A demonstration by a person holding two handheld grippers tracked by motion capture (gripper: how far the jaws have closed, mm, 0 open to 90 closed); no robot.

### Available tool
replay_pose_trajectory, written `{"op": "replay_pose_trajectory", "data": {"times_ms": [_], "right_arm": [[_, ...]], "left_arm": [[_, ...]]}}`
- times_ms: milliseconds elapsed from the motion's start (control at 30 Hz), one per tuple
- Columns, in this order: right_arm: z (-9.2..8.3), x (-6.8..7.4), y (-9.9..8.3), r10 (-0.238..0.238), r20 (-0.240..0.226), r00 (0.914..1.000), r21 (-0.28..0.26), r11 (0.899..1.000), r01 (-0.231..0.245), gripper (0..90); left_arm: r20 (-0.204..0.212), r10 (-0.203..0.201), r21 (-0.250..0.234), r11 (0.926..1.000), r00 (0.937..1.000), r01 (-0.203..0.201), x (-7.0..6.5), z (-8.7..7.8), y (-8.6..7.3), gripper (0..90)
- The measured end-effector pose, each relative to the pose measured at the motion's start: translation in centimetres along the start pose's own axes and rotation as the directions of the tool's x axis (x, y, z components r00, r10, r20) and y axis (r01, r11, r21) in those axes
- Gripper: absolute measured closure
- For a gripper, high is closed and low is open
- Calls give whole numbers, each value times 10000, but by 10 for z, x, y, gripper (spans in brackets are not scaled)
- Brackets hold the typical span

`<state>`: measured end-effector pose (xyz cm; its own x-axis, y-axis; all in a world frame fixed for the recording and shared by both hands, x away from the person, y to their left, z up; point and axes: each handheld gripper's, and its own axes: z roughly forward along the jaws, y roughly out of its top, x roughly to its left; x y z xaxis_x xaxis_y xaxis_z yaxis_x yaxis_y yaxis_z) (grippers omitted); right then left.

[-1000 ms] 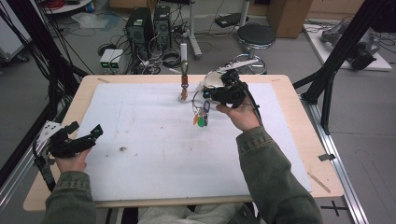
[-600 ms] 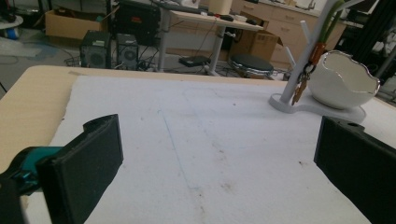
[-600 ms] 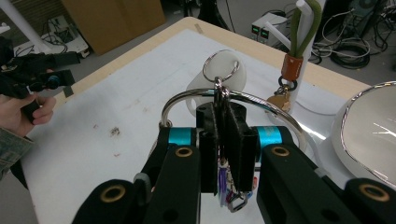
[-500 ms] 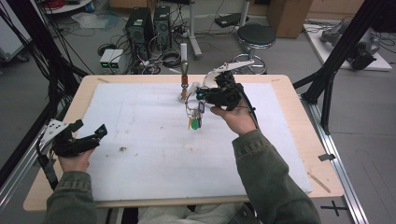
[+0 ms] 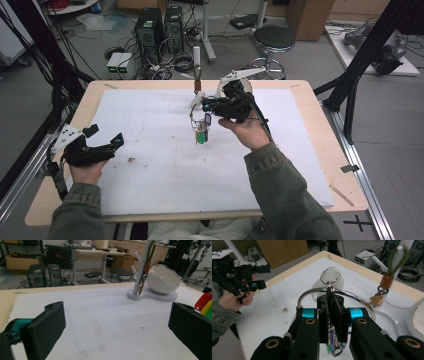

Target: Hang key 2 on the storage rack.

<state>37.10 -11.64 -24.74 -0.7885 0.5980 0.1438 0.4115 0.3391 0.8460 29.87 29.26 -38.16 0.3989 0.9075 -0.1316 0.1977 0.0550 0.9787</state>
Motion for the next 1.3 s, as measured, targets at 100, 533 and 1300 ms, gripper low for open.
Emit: {"op": "replay_pose_trajectory", "data": {"times_ms": [100,533,1300], "right_arm": [[2,4,0,-59,-102,9999,42,10000,60,839],[8,21,3,-174,-392,9991,16,9998,175,838],[34,53,3,-595,-974,9935,111,9981,609,835]], "left_arm": [[179,148,-85,9999,9997,-147,-5,1,4,17],[1083,573,-434,9977,9925,-529,-30,10,22,17],[2614,1350,-676,9903,9557,-1214,-79,17,45,17]]}}
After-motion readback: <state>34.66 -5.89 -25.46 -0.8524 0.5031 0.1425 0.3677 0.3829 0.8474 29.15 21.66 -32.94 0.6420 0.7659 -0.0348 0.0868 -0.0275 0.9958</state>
